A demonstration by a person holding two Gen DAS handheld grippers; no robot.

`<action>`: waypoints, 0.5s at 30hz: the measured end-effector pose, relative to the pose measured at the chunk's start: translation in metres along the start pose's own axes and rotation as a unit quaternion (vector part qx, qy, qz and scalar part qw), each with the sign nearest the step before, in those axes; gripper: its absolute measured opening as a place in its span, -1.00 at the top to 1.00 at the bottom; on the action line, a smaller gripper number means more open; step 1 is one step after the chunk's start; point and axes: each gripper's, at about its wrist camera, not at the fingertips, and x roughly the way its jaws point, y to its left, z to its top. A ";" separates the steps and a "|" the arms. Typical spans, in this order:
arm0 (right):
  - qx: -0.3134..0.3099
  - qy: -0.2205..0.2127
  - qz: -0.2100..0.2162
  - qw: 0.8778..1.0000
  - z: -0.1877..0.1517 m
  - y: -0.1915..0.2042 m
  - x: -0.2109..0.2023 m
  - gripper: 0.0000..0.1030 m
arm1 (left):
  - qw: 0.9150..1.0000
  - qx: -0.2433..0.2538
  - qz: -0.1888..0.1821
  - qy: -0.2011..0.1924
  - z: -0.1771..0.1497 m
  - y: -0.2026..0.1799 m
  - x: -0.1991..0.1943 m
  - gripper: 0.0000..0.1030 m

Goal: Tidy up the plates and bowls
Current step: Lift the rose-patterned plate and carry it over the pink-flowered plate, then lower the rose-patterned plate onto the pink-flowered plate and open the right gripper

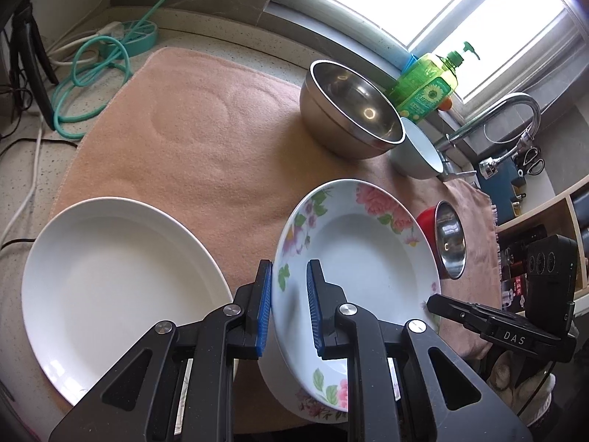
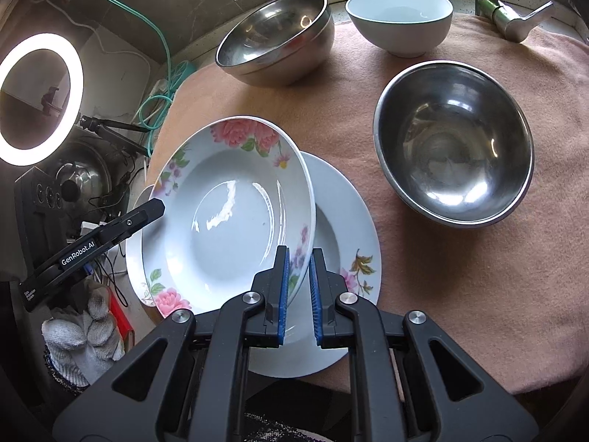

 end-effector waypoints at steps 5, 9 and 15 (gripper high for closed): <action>0.002 0.009 -0.004 1.000 -0.007 -0.009 0.001 0.79 | 1.000 0.000 -0.003 0.010 -0.011 -0.005 0.004 0.68; 0.005 0.017 -0.007 1.000 -0.012 -0.015 0.005 0.78 | 1.000 0.002 -0.001 0.018 -0.017 -0.007 0.008 0.68; 0.003 0.021 -0.008 1.000 -0.017 -0.016 0.008 0.78 | 1.000 -0.001 0.000 0.027 -0.023 -0.007 0.011 0.68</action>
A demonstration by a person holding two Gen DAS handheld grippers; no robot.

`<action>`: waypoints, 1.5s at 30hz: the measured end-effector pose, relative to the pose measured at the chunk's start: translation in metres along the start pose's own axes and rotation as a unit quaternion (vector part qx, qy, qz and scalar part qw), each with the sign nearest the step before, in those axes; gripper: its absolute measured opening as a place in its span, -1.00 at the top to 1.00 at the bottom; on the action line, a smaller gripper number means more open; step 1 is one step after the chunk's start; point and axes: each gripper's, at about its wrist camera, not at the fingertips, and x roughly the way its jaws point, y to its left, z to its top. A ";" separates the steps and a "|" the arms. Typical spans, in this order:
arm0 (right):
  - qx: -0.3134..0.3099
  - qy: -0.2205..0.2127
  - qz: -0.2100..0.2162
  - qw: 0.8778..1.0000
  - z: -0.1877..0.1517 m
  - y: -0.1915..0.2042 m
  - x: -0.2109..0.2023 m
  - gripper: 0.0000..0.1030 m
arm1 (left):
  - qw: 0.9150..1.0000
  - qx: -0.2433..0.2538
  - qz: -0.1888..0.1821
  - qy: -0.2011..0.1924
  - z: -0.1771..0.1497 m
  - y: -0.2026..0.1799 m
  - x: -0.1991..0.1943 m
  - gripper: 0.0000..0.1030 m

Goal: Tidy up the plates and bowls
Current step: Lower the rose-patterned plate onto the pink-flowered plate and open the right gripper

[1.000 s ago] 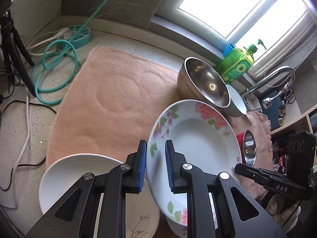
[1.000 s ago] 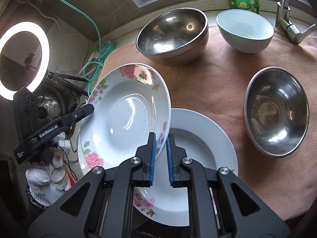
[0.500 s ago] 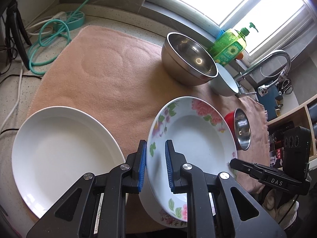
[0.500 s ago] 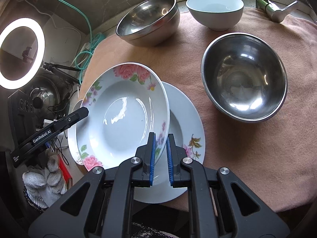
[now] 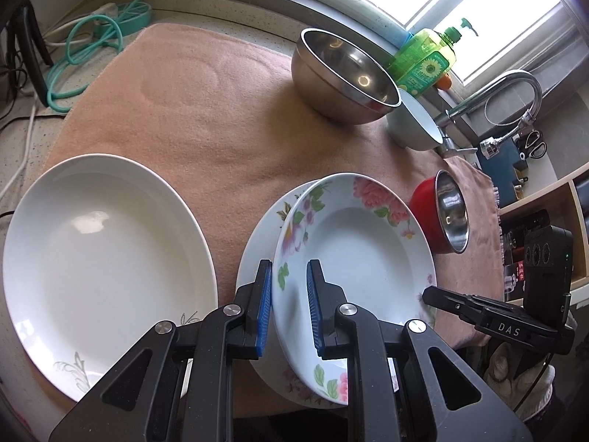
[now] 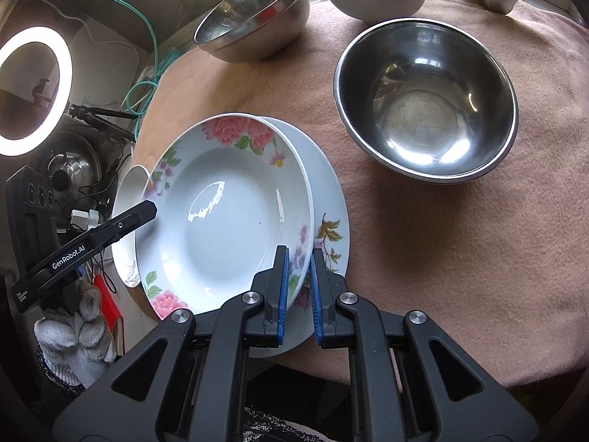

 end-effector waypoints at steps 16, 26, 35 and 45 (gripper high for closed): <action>0.002 0.007 -0.007 1.000 -0.001 0.000 0.008 0.78 | 1.000 0.007 0.008 0.026 -0.005 -0.001 0.015 0.68; -0.007 0.009 -0.012 1.000 0.000 0.005 0.008 0.61 | 0.999 0.015 0.015 0.027 -0.005 -0.002 0.016 0.68; -0.014 0.003 -0.025 1.000 -0.002 0.009 0.007 0.57 | 1.000 0.019 0.018 0.017 -0.003 -0.003 0.010 0.67; -0.030 -0.034 -0.041 0.998 0.000 0.022 -0.010 0.01 | 1.000 0.013 0.006 0.000 -0.005 -0.002 -0.007 0.67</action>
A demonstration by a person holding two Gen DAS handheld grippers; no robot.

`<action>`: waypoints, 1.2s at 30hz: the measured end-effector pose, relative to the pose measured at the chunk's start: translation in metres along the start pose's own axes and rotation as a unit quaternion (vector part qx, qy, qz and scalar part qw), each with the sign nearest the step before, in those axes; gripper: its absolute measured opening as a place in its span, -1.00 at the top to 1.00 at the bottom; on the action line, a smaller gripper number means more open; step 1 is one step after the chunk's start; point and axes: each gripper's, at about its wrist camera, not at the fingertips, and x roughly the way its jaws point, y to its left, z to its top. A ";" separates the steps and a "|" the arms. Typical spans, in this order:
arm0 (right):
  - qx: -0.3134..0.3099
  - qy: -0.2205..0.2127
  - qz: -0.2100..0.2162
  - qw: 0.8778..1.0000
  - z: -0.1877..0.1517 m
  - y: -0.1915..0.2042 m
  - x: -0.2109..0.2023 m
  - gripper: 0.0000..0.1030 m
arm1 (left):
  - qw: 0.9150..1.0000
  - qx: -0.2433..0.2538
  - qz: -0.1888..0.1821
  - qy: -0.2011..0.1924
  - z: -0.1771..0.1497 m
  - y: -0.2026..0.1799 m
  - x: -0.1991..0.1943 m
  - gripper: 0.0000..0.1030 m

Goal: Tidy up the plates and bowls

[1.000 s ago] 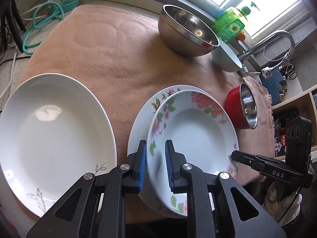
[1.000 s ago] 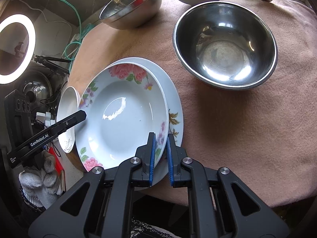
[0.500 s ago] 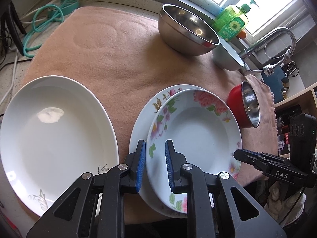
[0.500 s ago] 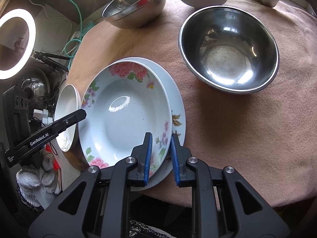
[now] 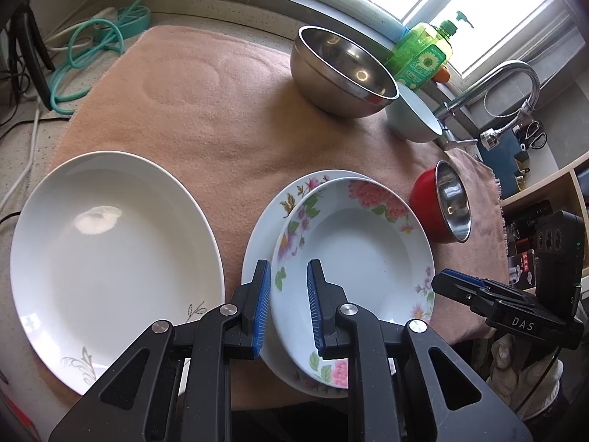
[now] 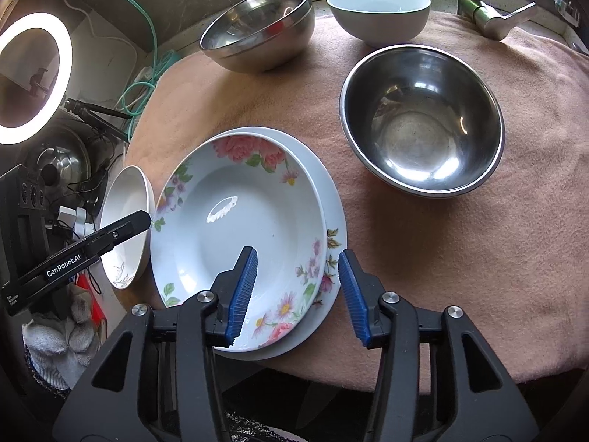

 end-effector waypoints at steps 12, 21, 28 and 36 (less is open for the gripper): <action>-0.027 -0.043 0.003 0.999 0.010 0.031 -0.016 -0.44 | 0.998 -0.041 0.016 -0.040 -0.012 0.026 -0.038 0.01; -0.066 -0.039 0.026 0.997 0.018 0.073 -0.006 -0.49 | 0.992 -0.098 0.038 -0.063 -0.030 0.066 -0.063 0.01; -0.096 -0.028 0.042 0.994 0.024 0.107 0.011 -0.49 | 0.986 -0.140 0.050 -0.078 -0.045 0.099 -0.079 0.01; -0.141 -0.013 0.054 0.988 0.032 0.149 0.034 -0.49 | 0.975 -0.192 0.064 -0.089 -0.061 0.136 -0.090 0.01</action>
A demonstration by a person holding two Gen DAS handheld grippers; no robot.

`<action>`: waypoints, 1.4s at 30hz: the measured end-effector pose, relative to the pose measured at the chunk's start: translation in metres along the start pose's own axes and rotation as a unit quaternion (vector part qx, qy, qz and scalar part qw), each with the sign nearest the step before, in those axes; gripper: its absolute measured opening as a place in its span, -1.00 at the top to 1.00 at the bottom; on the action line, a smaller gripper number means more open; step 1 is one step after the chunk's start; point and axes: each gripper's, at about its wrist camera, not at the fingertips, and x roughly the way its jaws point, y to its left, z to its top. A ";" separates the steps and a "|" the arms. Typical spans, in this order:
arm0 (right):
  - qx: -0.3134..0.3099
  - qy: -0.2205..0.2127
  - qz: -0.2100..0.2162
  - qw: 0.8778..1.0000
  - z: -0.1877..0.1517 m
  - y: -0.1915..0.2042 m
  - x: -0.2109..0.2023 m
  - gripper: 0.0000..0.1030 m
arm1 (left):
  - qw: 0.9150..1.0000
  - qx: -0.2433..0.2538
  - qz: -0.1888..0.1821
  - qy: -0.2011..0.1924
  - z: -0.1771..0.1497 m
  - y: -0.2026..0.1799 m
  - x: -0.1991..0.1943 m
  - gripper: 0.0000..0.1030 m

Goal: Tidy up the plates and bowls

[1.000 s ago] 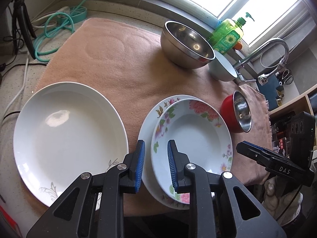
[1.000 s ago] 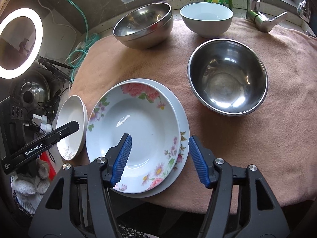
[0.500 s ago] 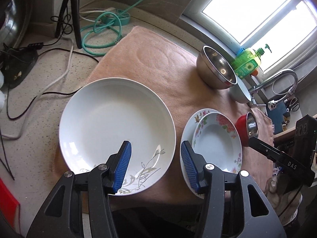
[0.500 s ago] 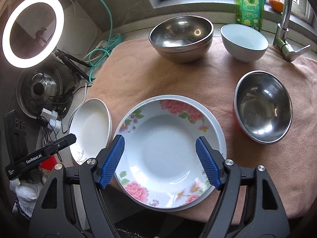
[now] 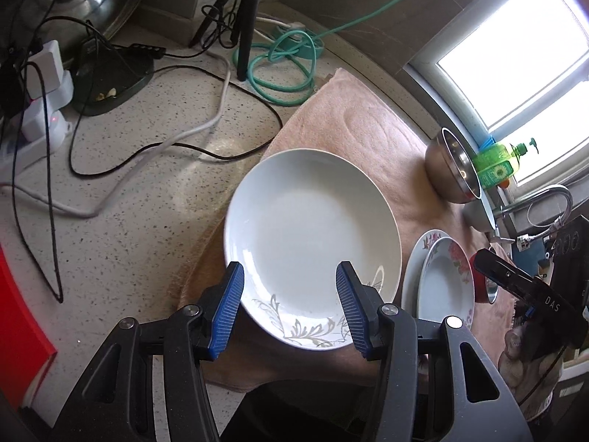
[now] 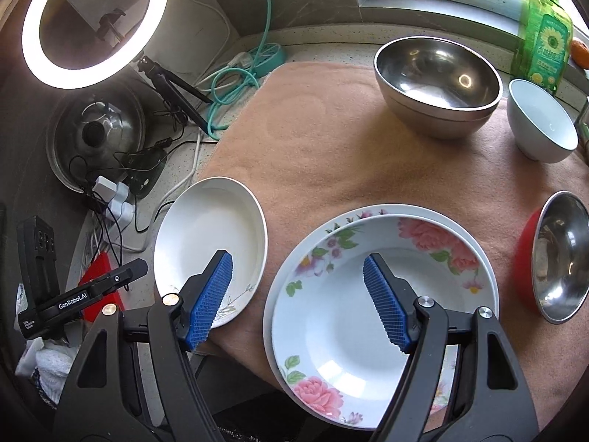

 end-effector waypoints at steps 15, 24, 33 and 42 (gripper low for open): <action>-0.020 0.061 0.020 0.998 0.019 0.024 0.057 0.13 | 0.999 -0.039 -0.008 0.017 -0.003 0.034 0.012 0.56; -0.022 0.087 0.018 0.996 0.023 0.026 0.083 0.44 | 0.998 -0.045 -0.016 0.034 -0.001 0.038 0.025 0.62; -0.017 0.108 0.017 0.994 0.024 0.026 0.100 0.72 | 0.998 -0.043 -0.014 0.042 0.001 0.039 0.033 0.77; -0.017 0.106 0.017 0.994 0.023 0.028 0.102 0.78 | 0.998 -0.035 -0.006 0.043 0.003 0.038 0.037 0.80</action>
